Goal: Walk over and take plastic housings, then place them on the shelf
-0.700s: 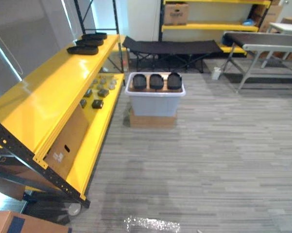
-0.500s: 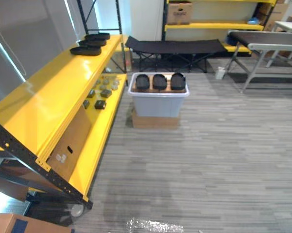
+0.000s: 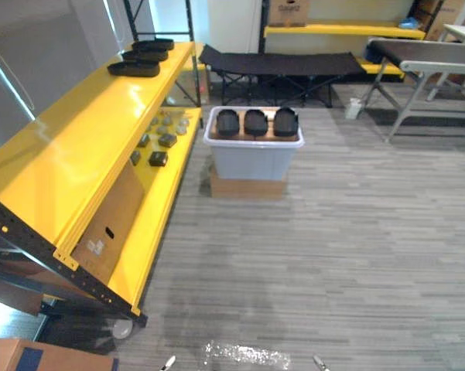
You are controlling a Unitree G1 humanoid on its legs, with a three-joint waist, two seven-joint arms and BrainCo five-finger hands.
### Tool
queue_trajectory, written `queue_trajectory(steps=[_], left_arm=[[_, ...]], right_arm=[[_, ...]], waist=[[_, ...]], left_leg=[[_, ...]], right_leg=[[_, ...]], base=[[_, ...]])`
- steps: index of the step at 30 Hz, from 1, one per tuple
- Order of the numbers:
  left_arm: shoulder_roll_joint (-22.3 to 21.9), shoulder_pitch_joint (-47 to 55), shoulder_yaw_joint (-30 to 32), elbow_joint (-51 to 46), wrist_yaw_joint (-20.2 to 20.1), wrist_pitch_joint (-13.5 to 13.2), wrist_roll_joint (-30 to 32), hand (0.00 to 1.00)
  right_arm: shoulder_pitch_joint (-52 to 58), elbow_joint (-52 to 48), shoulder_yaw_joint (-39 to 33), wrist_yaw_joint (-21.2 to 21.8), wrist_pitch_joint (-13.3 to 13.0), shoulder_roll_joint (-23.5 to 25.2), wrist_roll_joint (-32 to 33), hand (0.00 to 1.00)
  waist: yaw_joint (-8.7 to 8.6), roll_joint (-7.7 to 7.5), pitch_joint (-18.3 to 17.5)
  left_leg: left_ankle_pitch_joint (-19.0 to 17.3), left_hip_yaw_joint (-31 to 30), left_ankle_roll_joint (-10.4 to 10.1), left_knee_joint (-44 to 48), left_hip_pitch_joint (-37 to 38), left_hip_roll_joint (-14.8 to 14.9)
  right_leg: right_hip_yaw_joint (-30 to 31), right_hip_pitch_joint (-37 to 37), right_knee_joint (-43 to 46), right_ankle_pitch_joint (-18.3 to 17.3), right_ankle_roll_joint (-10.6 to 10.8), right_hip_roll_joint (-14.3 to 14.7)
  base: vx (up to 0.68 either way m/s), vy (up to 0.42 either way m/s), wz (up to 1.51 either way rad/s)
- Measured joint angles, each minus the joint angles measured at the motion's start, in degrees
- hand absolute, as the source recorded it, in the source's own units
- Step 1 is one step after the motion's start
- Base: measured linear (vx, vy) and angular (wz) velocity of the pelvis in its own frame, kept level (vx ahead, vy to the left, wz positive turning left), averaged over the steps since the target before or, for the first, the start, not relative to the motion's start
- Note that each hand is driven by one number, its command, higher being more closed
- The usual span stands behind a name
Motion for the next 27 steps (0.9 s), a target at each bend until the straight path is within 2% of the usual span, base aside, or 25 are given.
queue_trajectory(steps=[3, 4, 6, 7, 10, 16, 17, 19, 27], left_arm=[[0.1, -1.19, -0.26, -0.12, -0.11, -0.56, -0.3, 0.0], [0.55, -3.24, -0.61, -0.2, 0.07, -1.27, -1.88, 0.0], [0.72, -6.21, -0.61, -0.31, 0.24, -1.93, -2.37, 0.0], [1.23, -7.75, -0.62, -0.31, 0.49, -2.22, -2.71, 0.0], [0.77, -10.16, -1.08, -0.74, 1.8, -2.55, -3.88, 0.0], [-0.31, -11.31, -1.86, -0.94, 3.9, -4.06, -3.42, 0.0], [-0.4, -11.46, -1.85, -0.98, 4.73, -4.33, -3.39, 0.0], [-0.52, -11.41, -1.89, -0.94, 4.94, -5.07, -3.23, 0.0], [-0.04, -10.72, -3.21, -0.85, 5.55, -6.28, 0.9, 0.0]], right_arm=[[-0.93, -0.23, 0.31, 0.31, -1.26, -0.31, -0.01, 0.0], [-2.12, -0.3, 0.48, 0.31, -1.84, -0.23, 0.41, 0.0], [-3.77, -0.32, 1.37, 0.3, -1.92, -0.55, 0.57, 0.0], [-5.04, -0.64, 2.56, 0.5, -1.93, -0.42, 0.58, 0.0], [-6.0, -1.72, 4.36, 1.03, -2.98, -0.3, 0.78, 0.0], [-6.03, -2.5, 5.66, 1.0, -4.57, -0.46, 1.22, 0.0], [-5.75, -2.76, 5.97, 0.94, -4.65, -0.6, 1.11, 0.0], [-5.46, -3.25, 6.62, 0.91, -4.63, -0.79, 0.99, 0.0], [-5.12, -3.6, 10.22, 1.02, -4.37, -1.55, -0.49, 0.0]], waist=[[-0.04, -0.59, 0.23], [-0.09, -0.72, 2.14], [0.14, -1.03, 5.57], [0.15, -1.58, 7.37], [0.23, -1.63, 9.0], [0.88, -1.04, 9.95], [1.68, -0.88, 10.16], [1.95, -0.76, 10.28], [1.92, 0.2, 10.28]], left_leg=[[0.0, 0.15, 0.26, 0.42, -4.91, 0.02], [-0.3, 0.09, 0.68, 3.2, -8.28, 0.22], [-1.95, 0.04, 2.33, 8.99, -11.84, 0.99], [-4.23, -0.07, 2.1, 14.1, -15.05, 1.74], [-8.07, -0.41, 1.89, 21.99, -18.7, 2.68], [-13.47, -0.2, 0.66, 31.97, -21.39, 3.76], [-14.53, -0.15, -0.09, 33.86, -21.31, 4.31], [-15.26, -0.11, -1.24, 35.61, -21.16, 4.71], [-16.31, -1.27, -0.09, 35.48, -16.95, 6.14]], right_leg=[[-1.45, -5.33, 1.79, -0.19, -0.25, -0.79], [-1.59, -7.53, 3.14, -0.23, -0.2, -1.09], [-1.6, -9.36, 4.87, -0.27, -0.28, -1.25], [-1.59, -10.66, 6.62, -0.3, -0.39, -1.26], [-1.5, -12.56, 11.15, -1.82, -0.66, -1.9], [-1.11, -13.93, 18.58, -6.26, -0.23, -2.91], [-0.77, -13.8, 20.09, -7.14, -0.4, -2.87], [0.06, -13.51, 21.38, -8.02, -0.33, -2.92], [-0.05, -9.51, 20.79, -8.56, -0.96, -1.31]], base=[[-0.09, 0.039, 0.08], [-0.04, 0.034, 0.23], [-0.03, 0.011, 0.13], [0.0, 0.0, 0.0], [0.03, 0.043, 0.04], [0.07, 0.076, 0.02], [0.02, 0.033, -0.04], [0.01, 0.013, -0.02], [-0.05, -0.017, -0.01]])
